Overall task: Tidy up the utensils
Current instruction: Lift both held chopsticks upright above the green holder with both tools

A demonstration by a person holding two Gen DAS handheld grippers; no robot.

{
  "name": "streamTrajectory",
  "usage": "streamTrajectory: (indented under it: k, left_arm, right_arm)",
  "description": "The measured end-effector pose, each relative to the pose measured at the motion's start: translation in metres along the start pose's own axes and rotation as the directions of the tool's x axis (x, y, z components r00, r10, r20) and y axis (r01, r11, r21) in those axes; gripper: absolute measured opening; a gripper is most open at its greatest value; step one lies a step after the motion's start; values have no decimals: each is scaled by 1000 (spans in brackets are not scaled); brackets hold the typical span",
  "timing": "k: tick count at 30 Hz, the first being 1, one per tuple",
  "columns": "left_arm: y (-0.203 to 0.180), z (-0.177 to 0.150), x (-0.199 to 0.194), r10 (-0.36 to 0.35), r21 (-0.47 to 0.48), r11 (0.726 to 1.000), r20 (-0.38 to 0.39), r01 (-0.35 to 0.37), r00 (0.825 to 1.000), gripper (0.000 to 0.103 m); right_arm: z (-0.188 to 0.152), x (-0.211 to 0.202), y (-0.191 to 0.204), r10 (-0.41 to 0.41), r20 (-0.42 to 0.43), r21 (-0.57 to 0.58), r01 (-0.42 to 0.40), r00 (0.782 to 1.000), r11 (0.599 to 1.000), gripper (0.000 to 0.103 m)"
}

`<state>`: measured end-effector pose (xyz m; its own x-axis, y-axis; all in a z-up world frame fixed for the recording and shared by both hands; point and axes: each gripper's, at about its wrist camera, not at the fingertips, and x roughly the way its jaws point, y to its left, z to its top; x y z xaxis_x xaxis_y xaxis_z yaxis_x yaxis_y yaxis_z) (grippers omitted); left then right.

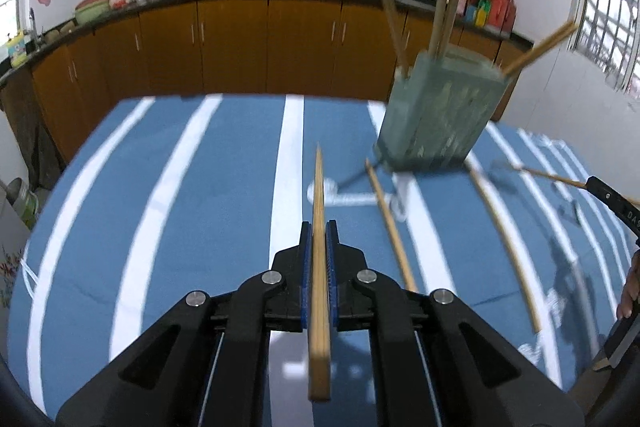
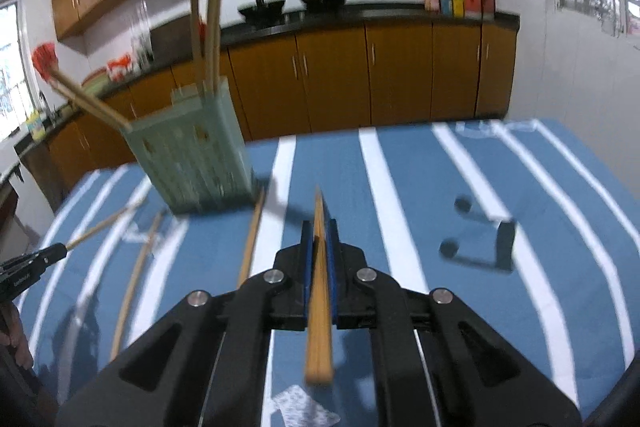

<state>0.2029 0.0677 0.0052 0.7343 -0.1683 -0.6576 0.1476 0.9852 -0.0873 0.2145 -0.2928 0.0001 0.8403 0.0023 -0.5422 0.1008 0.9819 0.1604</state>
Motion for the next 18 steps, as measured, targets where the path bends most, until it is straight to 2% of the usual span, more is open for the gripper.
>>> streamTrajectory:
  k: [6,9,15,18]
  left_arm:
    - [3,24,-31,-33,-40,998,105,37,994,7]
    - [3,33,-40,-43,-48,998,141,51,989,7]
    - [-1,43,-41,-52,-37,998,155,58,986,7]
    - [-7,48,-50,-82,-18,996,168,87,982,7]
  right_arm:
    - [24,-27,5,16,116,-10,-15,993,1000,8]
    - [30,-31,8,22,132,-21,-20,991,1000,8]
    - [38,-31,14,25,141,-40,-20,990,999,8]
    - [48,-39,15,67,154,-36,-62,986,997,8]
